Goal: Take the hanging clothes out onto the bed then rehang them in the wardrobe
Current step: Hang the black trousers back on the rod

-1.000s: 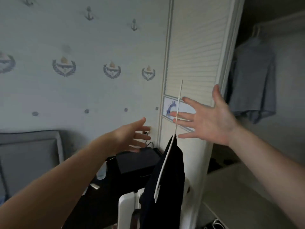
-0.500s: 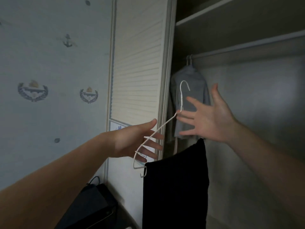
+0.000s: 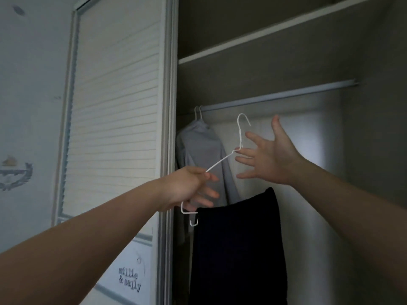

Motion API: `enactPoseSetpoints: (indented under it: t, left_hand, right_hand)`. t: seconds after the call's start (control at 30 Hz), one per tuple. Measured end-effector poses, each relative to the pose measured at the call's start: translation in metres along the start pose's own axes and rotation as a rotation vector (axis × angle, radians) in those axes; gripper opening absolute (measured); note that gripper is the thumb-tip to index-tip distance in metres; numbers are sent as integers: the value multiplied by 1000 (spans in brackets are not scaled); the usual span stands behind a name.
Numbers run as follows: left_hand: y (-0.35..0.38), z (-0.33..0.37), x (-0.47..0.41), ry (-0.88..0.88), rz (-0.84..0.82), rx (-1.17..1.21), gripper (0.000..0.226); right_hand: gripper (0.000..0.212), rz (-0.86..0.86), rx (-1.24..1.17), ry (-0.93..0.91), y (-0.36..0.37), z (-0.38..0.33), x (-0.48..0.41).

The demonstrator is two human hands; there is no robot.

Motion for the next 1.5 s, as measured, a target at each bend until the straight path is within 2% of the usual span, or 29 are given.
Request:
enactPoseSetpoints:
  t: [0.13, 0.33, 0.83, 1.07, 1.37, 1.43, 1.5]
  left_hand:
    - [-10, 19, -42, 70, 33, -61, 33]
    - [-26, 31, -106, 74, 78, -102, 35]
    - [-54, 62, -251, 28, 343, -171, 34]
    - [-68, 92, -294, 60, 433, -263, 31]
    - [-51, 77, -326, -22, 371, -339, 32]
    - [-56, 78, -326, 15, 391, -352, 33]
    - [-69, 83, -324, 118, 479, -419, 30]
  right_hand:
    - [108, 45, -6, -53, -20, -19, -35]
    - [108, 61, 25, -81, -51, -35, -94]
    - [110, -109, 71, -196, -106, -107, -260]
    - [110, -102, 70, -252, -117, -140, -300]
    - [111, -68, 63, -194, -157, -111, -326]
    - [109, -90, 42, -205, -162, -109, -330]
    - [94, -55, 116, -230, -163, -108, -333]
Point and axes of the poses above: each hand's wrist, its own x-axis away from the middle knuckle, its own y-axis out of the palm, z = x × y, the point moved 10 cm from there along -x, towards the middle knuckle, and after that the axes turned 3 degrees about -x, right-handed, at the moved point
